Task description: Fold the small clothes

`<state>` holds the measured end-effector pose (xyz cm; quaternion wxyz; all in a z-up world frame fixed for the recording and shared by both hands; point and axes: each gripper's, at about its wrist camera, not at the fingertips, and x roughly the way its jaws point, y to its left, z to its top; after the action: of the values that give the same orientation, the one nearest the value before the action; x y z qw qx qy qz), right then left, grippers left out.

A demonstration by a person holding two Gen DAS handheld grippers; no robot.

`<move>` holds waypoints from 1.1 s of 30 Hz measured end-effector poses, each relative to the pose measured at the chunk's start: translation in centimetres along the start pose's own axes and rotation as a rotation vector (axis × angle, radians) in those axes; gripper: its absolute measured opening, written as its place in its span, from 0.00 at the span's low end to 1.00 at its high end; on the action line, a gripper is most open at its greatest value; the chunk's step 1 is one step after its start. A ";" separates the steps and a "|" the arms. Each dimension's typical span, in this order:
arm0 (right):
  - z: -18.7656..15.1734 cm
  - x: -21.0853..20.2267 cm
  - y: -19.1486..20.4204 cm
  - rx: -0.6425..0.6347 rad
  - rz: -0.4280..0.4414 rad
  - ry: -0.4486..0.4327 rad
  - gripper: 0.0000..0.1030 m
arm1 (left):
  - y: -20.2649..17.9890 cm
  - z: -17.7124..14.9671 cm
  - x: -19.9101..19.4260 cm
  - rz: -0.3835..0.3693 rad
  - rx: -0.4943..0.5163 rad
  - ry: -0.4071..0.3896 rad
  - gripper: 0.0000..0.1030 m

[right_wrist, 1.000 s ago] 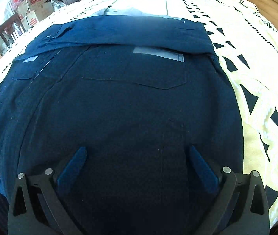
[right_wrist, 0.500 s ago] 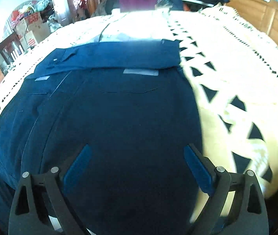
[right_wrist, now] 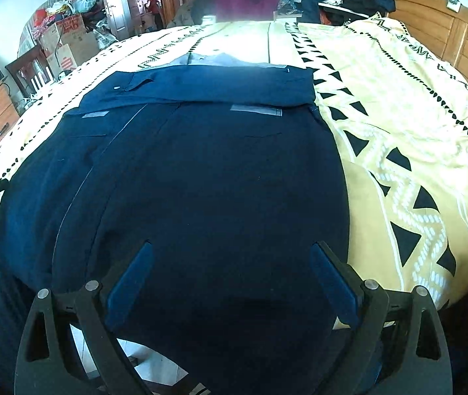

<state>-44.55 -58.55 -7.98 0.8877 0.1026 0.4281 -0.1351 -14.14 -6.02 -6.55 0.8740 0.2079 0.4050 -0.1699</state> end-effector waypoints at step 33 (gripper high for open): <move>-6.4 4.0 -6.7 0.152 0.274 0.418 0.71 | 0.2 -6.6 -1.2 -0.672 -0.026 0.188 0.71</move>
<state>-49.07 -63.57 -15.53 0.7796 0.2518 0.5731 -0.0211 -18.99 -2.42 -9.45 0.7306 0.0666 0.5319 -0.4230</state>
